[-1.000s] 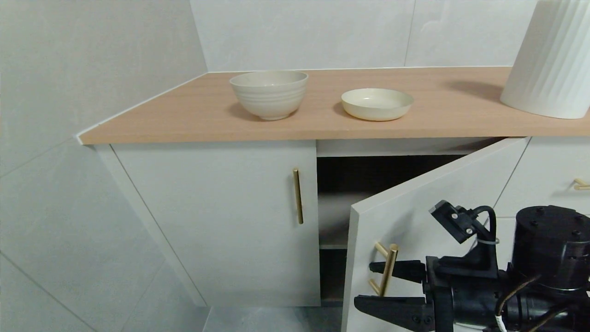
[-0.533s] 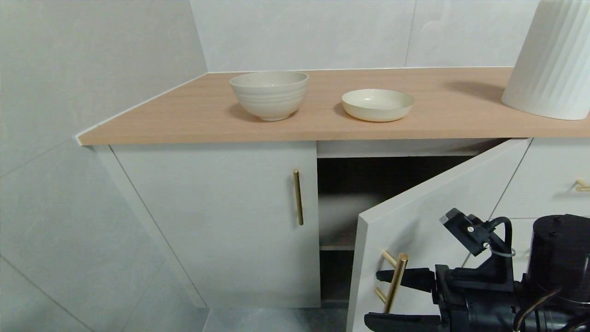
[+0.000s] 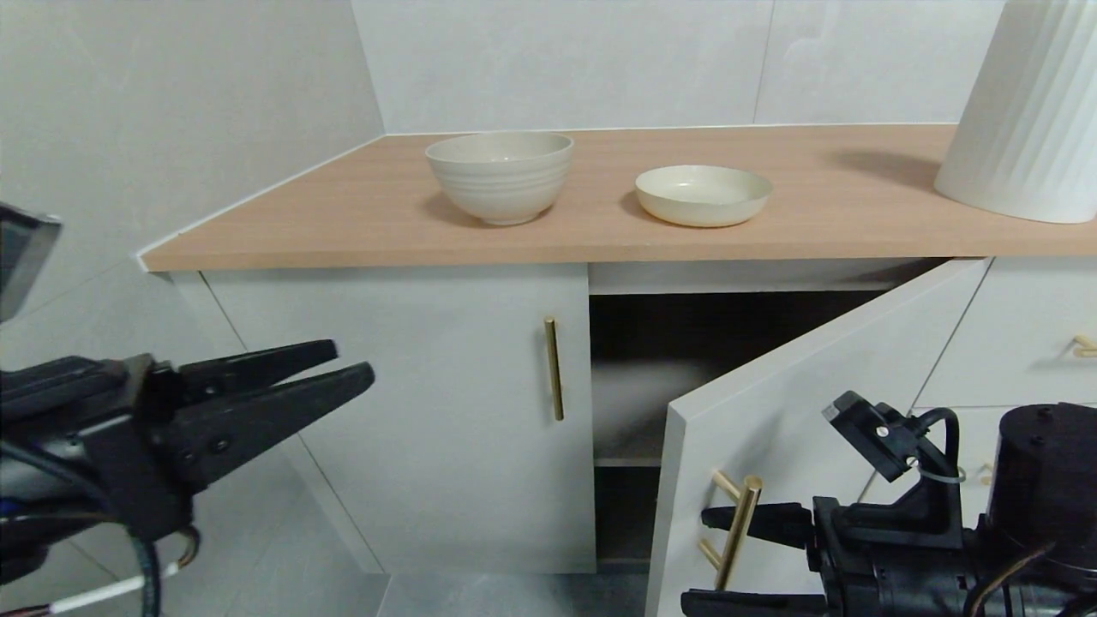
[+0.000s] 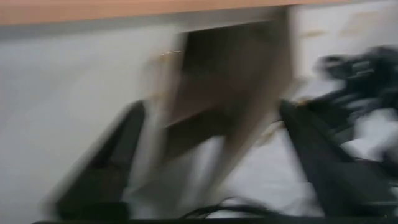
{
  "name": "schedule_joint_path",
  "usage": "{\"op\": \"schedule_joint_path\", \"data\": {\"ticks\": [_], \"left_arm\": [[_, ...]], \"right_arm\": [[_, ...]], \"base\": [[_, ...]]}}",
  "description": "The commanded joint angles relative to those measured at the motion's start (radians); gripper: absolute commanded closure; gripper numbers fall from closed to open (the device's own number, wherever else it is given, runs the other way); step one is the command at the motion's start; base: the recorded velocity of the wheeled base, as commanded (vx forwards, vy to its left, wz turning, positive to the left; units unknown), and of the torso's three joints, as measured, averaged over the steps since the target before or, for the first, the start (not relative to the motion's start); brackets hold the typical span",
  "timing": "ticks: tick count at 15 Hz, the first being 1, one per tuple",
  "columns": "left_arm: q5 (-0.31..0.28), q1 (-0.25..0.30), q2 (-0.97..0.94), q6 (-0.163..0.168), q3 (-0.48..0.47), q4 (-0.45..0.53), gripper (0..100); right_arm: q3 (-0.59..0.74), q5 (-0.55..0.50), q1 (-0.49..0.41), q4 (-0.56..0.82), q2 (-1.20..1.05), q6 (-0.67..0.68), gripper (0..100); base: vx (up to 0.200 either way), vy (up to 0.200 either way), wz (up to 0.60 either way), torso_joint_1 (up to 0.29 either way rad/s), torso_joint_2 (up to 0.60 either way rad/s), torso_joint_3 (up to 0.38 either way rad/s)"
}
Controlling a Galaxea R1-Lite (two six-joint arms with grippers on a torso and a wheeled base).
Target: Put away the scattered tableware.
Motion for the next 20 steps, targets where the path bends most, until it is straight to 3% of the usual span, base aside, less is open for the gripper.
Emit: {"op": "schedule_joint_path", "data": {"ticks": [1, 5, 8, 10, 13, 15, 19, 20], "left_arm": [[-0.007, -0.075, 0.182, -0.025, 0.07, -0.108, 100], [-0.016, -0.093, 0.298, -0.022, 0.085, -0.17, 100], [-0.194, -0.121, 0.421, -0.017, 0.034, -0.182, 100], [-0.244, -0.158, 0.571, -0.011, -0.03, -0.219, 100], [-0.238, -0.257, 0.791, -0.014, -0.097, -0.384, 100], [-0.181, -0.328, 0.88, -0.017, -0.143, -0.458, 100], [-0.105, -0.374, 0.892, -0.017, -0.105, -0.592, 100], [-0.099, -0.377, 0.889, -0.022, -0.071, -0.68, 100]], "right_arm": [[0.002, -0.003, 0.0, 0.0, -0.002, 0.0, 0], [0.016, -0.003, -0.003, 0.0, 0.001, 0.0, 0], [0.014, -0.003, -0.004, 0.0, -0.003, -0.002, 0], [0.014, -0.006, -0.006, 0.0, 0.0, -0.002, 0], [0.016, -0.017, -0.009, 0.0, -0.016, -0.002, 0], [0.017, -0.017, -0.023, 0.0, -0.022, -0.002, 0], [0.014, -0.019, -0.038, 0.0, -0.028, -0.002, 0], [0.016, -0.019, -0.049, 0.0, -0.028, -0.002, 0]], "base": [[0.0, 0.0, 0.0, 0.0, 0.0, 0.0], [0.0, 0.0, 0.0, 0.0, 0.0, 0.0], [0.0, 0.0, 0.0, 0.0, 0.0, 0.0], [0.0, 0.0, 0.0, 0.0, 0.0, 0.0], [0.0, 0.0, 0.0, 0.0, 0.0, 0.0], [0.0, 0.0, 0.0, 0.0, 0.0, 0.0], [0.0, 0.0, 0.0, 0.0, 0.0, 0.0], [0.0, 0.0, 0.0, 0.0, 0.0, 0.0]]}}
